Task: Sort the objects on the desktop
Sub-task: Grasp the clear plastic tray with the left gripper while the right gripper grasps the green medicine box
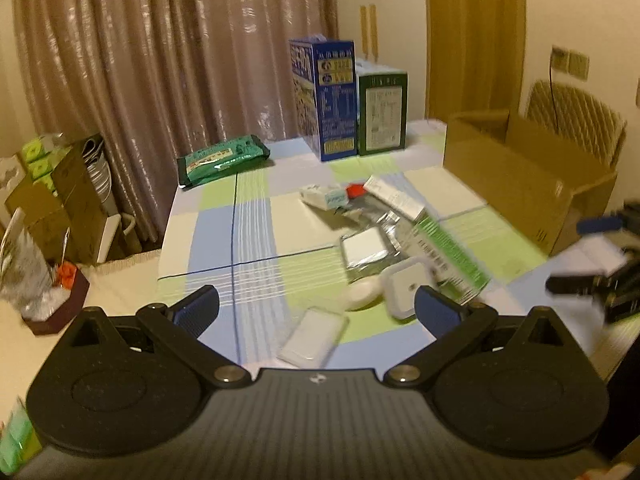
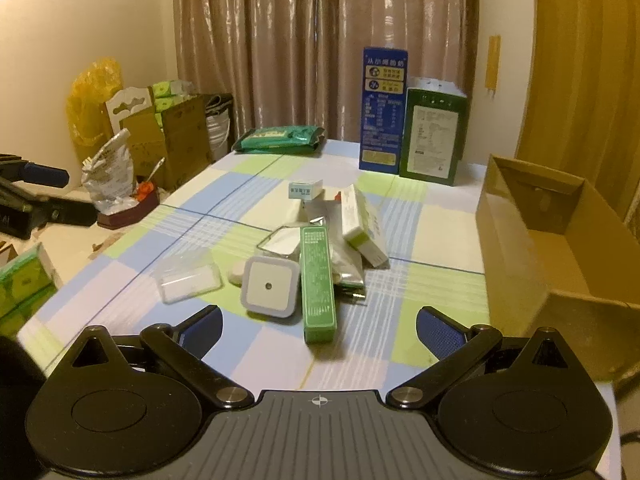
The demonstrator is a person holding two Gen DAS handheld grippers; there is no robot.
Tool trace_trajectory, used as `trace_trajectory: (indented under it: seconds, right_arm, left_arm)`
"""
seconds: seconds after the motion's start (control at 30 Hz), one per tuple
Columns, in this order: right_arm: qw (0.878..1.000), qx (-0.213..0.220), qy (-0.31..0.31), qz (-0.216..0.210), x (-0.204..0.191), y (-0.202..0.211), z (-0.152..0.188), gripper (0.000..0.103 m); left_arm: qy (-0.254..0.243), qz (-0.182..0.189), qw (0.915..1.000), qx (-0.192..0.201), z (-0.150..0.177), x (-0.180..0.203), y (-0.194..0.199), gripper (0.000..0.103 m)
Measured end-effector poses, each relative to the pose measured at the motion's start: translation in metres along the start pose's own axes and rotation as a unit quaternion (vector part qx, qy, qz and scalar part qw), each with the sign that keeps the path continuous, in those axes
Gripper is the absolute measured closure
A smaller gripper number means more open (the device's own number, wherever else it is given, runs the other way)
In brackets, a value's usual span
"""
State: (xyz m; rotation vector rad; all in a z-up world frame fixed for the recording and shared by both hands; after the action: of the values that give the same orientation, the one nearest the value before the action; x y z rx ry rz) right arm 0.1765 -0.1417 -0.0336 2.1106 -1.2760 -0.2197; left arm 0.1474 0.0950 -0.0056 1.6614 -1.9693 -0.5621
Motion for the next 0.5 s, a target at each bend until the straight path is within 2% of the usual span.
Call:
trace_trajectory:
  seconds: [0.17, 0.27, 0.33, 0.5]
  right_arm:
    - [1.0, -0.013, -0.002, -0.005, 0.002, -0.035, -0.001, 0.003]
    - [1.0, -0.024, -0.008, -0.015, 0.006, -0.053, 0.002, 0.014]
    - [0.999, -0.031, -0.01, -0.02, 0.009, -0.065, 0.004, 0.018]
    - [0.999, -0.041, -0.007, -0.027, 0.013, -0.09, 0.007, 0.031]
  left_arm:
    - [-0.03, 0.013, 0.9986, -0.041, 0.018, -0.018, -0.048, 0.001]
    - [-0.072, 0.02, 0.9953, -0.062, 0.028, -0.017, -0.077, 0.001]
    - [-0.09, 0.021, 0.9925, -0.079, 0.032, -0.016, -0.095, 0.001]
    - [-0.086, 0.032, 0.9902, -0.105, 0.034, -0.021, -0.131, 0.017]
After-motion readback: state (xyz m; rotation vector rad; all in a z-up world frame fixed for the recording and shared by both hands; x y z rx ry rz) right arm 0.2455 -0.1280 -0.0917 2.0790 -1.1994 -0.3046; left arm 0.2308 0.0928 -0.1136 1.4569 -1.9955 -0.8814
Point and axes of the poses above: each gripper's, at about its wrist camera, not at the fingertips, and y roughly against the way its jaws point, x to its right, z to its underside, the point moved 1 cm from there along -y, roughly the way its jaws point, and after that the axes turned 15 degrees about y, right-handed, at the moved point
